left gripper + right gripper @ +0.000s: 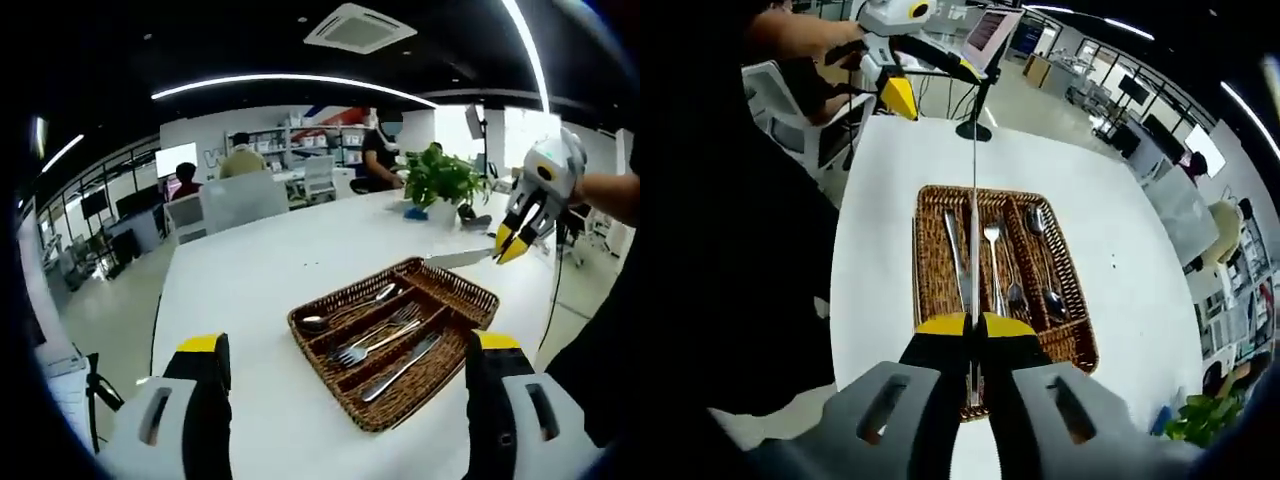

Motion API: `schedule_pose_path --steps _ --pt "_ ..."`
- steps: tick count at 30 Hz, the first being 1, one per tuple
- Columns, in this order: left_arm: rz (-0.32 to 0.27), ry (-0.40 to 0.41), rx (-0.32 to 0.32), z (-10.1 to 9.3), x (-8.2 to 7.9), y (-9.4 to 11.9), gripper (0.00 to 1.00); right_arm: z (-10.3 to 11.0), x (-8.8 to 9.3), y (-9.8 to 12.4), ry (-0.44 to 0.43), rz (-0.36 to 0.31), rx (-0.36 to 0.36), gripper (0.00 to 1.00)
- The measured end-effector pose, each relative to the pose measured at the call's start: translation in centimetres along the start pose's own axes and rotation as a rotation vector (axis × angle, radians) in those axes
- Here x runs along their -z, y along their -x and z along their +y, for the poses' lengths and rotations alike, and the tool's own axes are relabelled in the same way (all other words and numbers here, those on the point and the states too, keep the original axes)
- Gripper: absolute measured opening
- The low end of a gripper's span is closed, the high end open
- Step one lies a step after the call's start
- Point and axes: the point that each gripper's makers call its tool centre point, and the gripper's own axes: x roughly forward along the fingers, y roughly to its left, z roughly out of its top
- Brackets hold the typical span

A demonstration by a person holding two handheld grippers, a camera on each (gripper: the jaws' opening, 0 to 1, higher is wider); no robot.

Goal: Arrange the knives, forks, and spoons in their matching storage slots by inserting each utensil handle-first until every utensil is classified and aligned in the correct compartment

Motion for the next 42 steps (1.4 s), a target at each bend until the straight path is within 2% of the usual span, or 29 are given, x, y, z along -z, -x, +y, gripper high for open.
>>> schedule_pose_path --steps 2,5,7,11,13,17,19,22,24,28,30,33,37,42 --pt "0.014 -0.002 -0.001 0.4 0.4 0.4 0.99 -0.2 -0.5 -0.1 0.02 0.004 0.008 0.01" --pt "0.048 -0.06 0.009 1.0 1.2 1.3 0.99 -0.4 -1.7 -0.1 0.038 -0.007 0.016 0.01" --pt "0.055 -0.059 0.007 1.8 1.3 2.1 0.99 -0.7 -2.3 -0.1 0.075 0.023 0.025 0.01" --pt "0.046 -0.036 0.0 3.7 1.0 3.5 0.99 -1.3 -3.4 -0.2 0.089 0.038 0.032 0.01" --pt "0.038 -0.037 -0.005 4.5 1.0 3.7 0.99 -1.6 -3.7 -0.3 0.089 0.064 0.043 0.01" --pt "0.032 -0.024 0.024 5.7 1.6 3.6 0.99 -2.2 -3.7 -0.6 0.1 0.11 0.069 0.01" --pt "0.018 -0.026 0.046 5.6 1.4 3.6 0.99 -2.7 -3.5 -0.7 0.097 0.119 0.087 0.01" --pt "0.007 -0.049 0.04 5.6 0.9 3.7 0.99 -3.1 -3.3 -0.9 0.1 0.125 0.101 0.01" --pt "0.001 -0.02 0.034 5.6 0.7 3.7 0.99 -3.0 -3.3 -0.9 0.124 0.129 0.092 0.01" --pt "0.009 -0.001 0.015 5.5 0.8 3.6 0.99 -3.1 -3.4 -1.1 0.118 0.116 0.074 0.01" --pt "-0.008 0.022 0.002 5.2 0.3 3.5 0.99 -3.1 -3.1 -1.0 0.102 0.115 0.058 0.01" --pt "-0.002 0.022 -0.025 4.9 0.1 3.4 0.99 -3.0 -3.0 -0.8 0.097 0.097 0.045 0.01" --pt "-0.011 0.03 -0.045 4.8 -0.6 3.7 0.99 -3.2 -2.3 -1.2 0.123 0.106 0.041 0.01" --pt "0.019 0.016 -0.043 4.5 -0.1 3.9 0.99 -3.6 -1.7 -1.6 0.129 0.108 0.047 0.01"
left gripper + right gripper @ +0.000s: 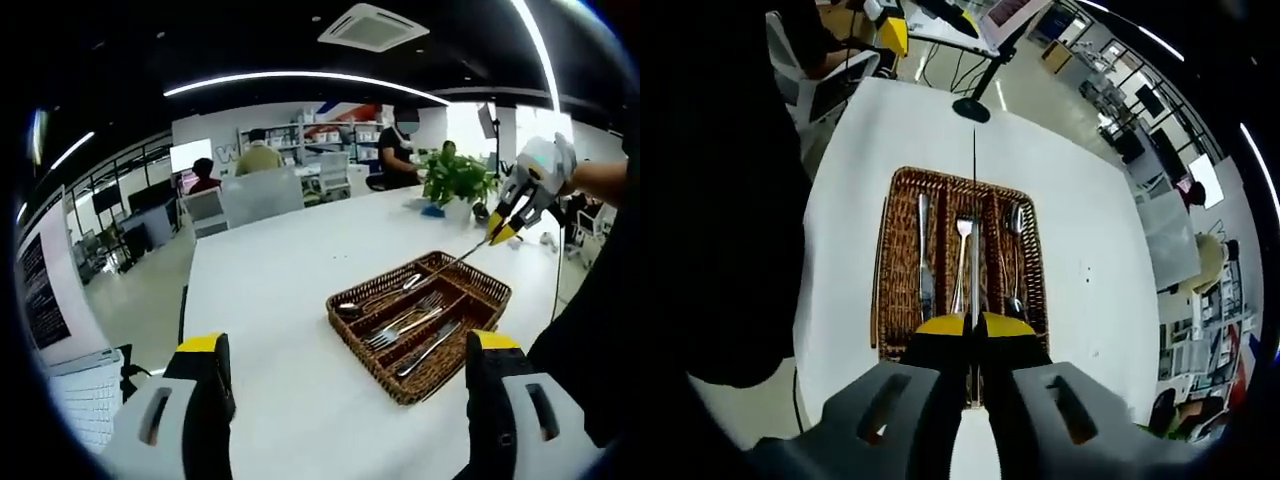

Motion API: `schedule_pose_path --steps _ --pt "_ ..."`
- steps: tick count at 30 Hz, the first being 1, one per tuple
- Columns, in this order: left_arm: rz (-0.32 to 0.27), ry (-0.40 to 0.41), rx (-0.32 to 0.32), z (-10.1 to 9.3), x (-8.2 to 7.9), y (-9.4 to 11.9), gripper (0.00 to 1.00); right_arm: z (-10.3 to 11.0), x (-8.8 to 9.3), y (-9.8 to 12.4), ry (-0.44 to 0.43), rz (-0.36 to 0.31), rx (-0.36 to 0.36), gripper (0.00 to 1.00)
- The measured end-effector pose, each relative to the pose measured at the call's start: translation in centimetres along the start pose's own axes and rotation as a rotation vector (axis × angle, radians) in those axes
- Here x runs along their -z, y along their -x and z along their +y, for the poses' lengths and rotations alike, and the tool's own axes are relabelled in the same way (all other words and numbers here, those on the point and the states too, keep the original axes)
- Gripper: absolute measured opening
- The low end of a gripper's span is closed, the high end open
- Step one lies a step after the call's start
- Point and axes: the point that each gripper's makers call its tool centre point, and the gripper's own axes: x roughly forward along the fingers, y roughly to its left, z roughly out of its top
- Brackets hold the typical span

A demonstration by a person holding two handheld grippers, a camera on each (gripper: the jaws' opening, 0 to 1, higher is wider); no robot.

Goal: Arrange the knives, forks, and spoons in their matching storage slots by inserting each utensil handle-first until every utensil is classified and aligned in the correct compartment

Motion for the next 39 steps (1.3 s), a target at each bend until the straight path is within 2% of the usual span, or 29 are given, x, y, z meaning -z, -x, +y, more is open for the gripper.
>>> schedule_pose_path --steps 15,28,39 --pt "0.015 -0.018 -0.01 0.9 0.2 0.8 0.99 0.3 0.4 -1.2 0.017 0.007 0.024 0.01" --pt "0.007 -0.012 -0.007 0.5 0.6 1.3 0.99 2.5 0.8 -3.7 0.05 0.016 0.041 0.01" --pt "-0.002 0.0 -0.016 0.3 0.8 1.9 0.99 4.3 1.4 -6.0 0.04 0.011 0.009 0.01"
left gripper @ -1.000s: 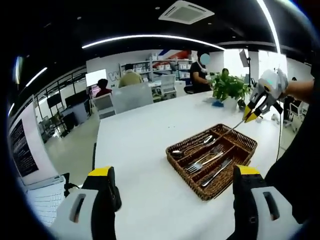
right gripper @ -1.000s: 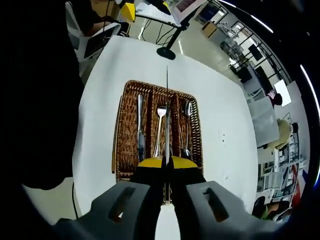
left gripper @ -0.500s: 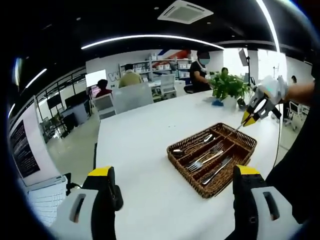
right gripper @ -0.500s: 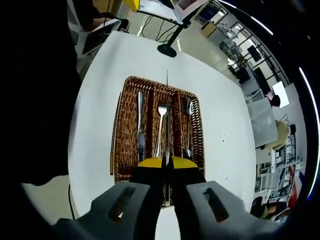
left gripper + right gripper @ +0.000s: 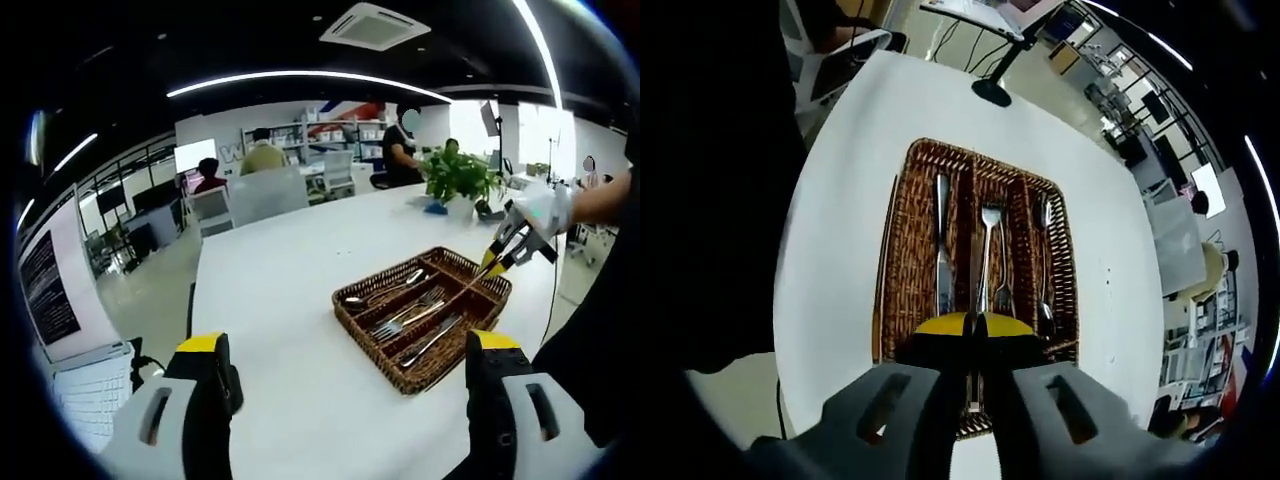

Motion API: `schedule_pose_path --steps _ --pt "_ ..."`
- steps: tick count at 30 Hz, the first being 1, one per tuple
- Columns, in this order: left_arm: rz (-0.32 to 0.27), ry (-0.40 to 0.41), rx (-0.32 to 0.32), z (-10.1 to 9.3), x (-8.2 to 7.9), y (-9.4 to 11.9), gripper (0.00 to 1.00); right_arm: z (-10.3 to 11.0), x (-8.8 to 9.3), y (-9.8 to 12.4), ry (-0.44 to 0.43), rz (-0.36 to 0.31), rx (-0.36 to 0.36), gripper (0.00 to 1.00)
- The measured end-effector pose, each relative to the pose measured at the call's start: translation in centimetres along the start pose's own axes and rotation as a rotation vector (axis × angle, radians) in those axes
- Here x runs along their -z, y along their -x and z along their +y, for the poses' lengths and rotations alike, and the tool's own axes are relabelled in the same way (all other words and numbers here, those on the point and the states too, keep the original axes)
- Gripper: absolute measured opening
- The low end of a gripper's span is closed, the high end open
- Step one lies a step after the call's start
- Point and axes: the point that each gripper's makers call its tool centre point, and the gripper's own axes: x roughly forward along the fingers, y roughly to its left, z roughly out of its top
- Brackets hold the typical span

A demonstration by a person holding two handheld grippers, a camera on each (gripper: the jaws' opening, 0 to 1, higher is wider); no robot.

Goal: Arrange the knives, forks, and spoons in their matching storage slots by inserting each utensil handle-first until every utensil is classified and aligned in the correct compartment

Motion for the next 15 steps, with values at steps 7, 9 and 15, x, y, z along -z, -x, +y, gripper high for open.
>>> schedule_pose_path --steps 7,9,15 --pt "0.0 0.006 -0.009 0.0 0.1 0.4 0.99 1.4 0.2 -2.0 0.012 -0.001 -0.039 0.01" --pt "-0.003 0.008 -0.014 0.1 0.1 0.5 0.99 1.6 0.3 -2.4 0.008 -0.005 -0.049 0.01" --pt "-0.007 0.014 -0.022 -0.1 0.2 0.8 0.99 2.7 0.2 -3.9 0.019 -0.021 -0.099 0.01"
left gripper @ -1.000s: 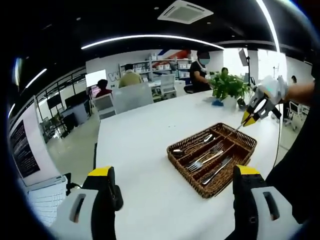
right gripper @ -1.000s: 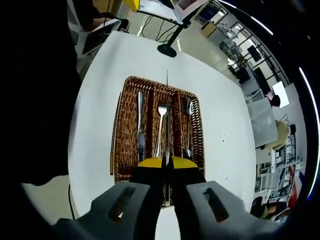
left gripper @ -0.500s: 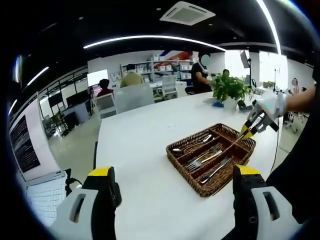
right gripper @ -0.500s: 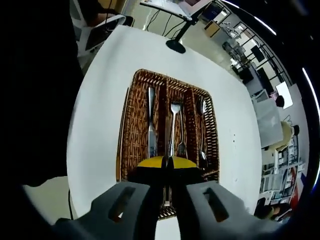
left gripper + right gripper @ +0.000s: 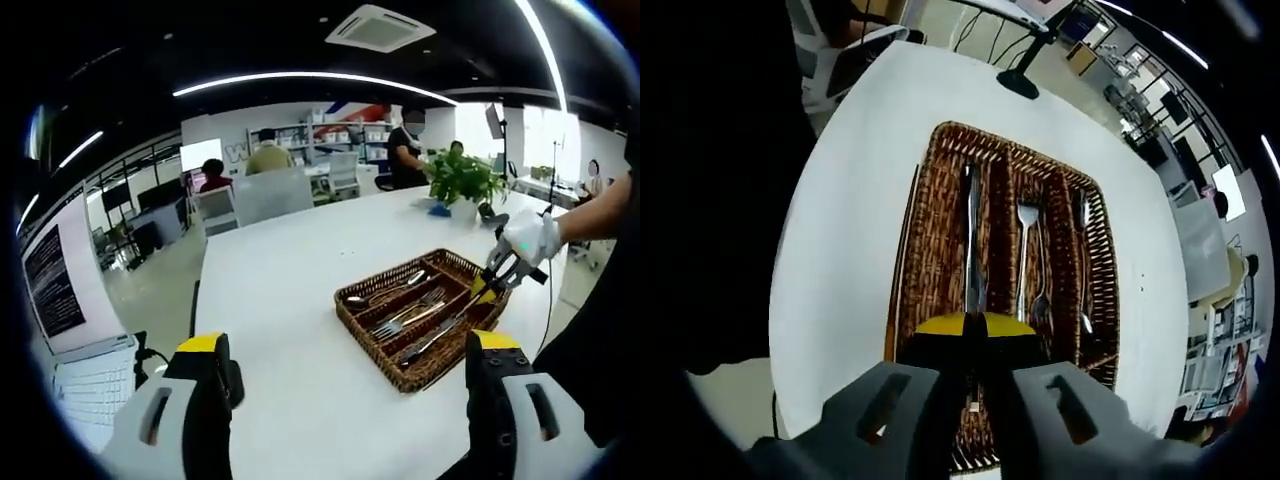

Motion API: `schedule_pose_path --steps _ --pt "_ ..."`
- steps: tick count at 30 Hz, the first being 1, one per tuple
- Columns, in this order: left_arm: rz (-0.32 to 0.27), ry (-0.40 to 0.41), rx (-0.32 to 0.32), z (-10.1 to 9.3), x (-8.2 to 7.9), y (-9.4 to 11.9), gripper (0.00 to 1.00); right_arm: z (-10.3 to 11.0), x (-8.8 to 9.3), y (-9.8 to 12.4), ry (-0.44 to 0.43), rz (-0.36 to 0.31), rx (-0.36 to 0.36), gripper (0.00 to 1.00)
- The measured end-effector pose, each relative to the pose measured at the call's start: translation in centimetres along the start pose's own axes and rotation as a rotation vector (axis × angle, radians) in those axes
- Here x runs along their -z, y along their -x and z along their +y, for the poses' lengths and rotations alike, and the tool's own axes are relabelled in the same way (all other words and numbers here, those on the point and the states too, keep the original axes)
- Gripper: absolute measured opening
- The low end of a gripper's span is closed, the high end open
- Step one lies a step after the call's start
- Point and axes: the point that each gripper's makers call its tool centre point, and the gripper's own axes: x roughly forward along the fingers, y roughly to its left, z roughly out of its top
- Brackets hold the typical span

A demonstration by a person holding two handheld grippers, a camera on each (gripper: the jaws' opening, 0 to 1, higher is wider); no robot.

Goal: Arrange the knives, forks, and spoons in their matching storage slots by inserting each utensil handle-first until every utensil is classified and aligned in the correct compartment

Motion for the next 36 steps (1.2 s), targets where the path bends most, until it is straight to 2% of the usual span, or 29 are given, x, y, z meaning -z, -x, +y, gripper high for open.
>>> schedule_pose_path --steps 6,9,13,15,17,19,20,21,22,24,31,33,36 --pt "-0.001 0.012 -0.018 0.4 0.2 0.5 0.99 0.1 0.1 -0.9 0.005 0.006 -0.016 0.01" --pt "0.001 0.013 -0.025 0.6 0.3 0.6 0.99 -0.2 -0.7 -0.8 -0.027 -0.052 -0.011 0.01" --pt "-0.002 0.016 -0.03 0.7 0.2 0.7 0.99 0.6 -0.6 -0.9 0.006 -0.06 -0.048 0.01" --pt "-0.003 0.018 -0.032 0.8 0.2 0.6 0.99 0.7 -0.5 -1.0 -0.004 -0.057 -0.048 0.01" --pt "-0.005 0.02 -0.032 0.8 0.2 0.6 0.99 0.8 0.1 -1.5 -0.009 -0.033 -0.055 0.01" --pt "-0.005 0.021 -0.031 0.8 0.1 0.5 0.99 0.6 1.2 -1.8 0.005 0.031 -0.04 0.01" --pt "-0.004 0.02 -0.03 0.8 0.1 0.4 0.99 0.6 0.9 -2.0 0.0 0.007 -0.045 0.01" --pt "-0.003 0.019 -0.029 0.8 0.1 0.4 0.99 0.5 1.2 -2.1 -0.045 0.022 -0.039 0.01" --pt "-0.002 0.019 -0.028 0.8 0.1 0.3 0.99 0.2 1.5 -2.3 -0.026 0.046 -0.029 0.01" --pt "-0.004 0.019 -0.028 0.8 0.0 0.3 0.99 0.1 1.6 -2.7 0.004 0.051 -0.024 0.01" --pt "-0.001 0.022 -0.028 0.9 0.1 0.2 0.99 0.6 2.3 -3.3 -0.018 0.073 -0.031 0.02" --pt "0.002 0.021 -0.027 0.9 0.2 0.2 0.99 1.1 2.5 -3.5 -0.049 0.08 -0.06 0.02" --pt "0.003 0.02 -0.025 0.9 0.2 0.1 0.99 1.1 2.7 -3.9 -0.005 0.087 -0.068 0.03"
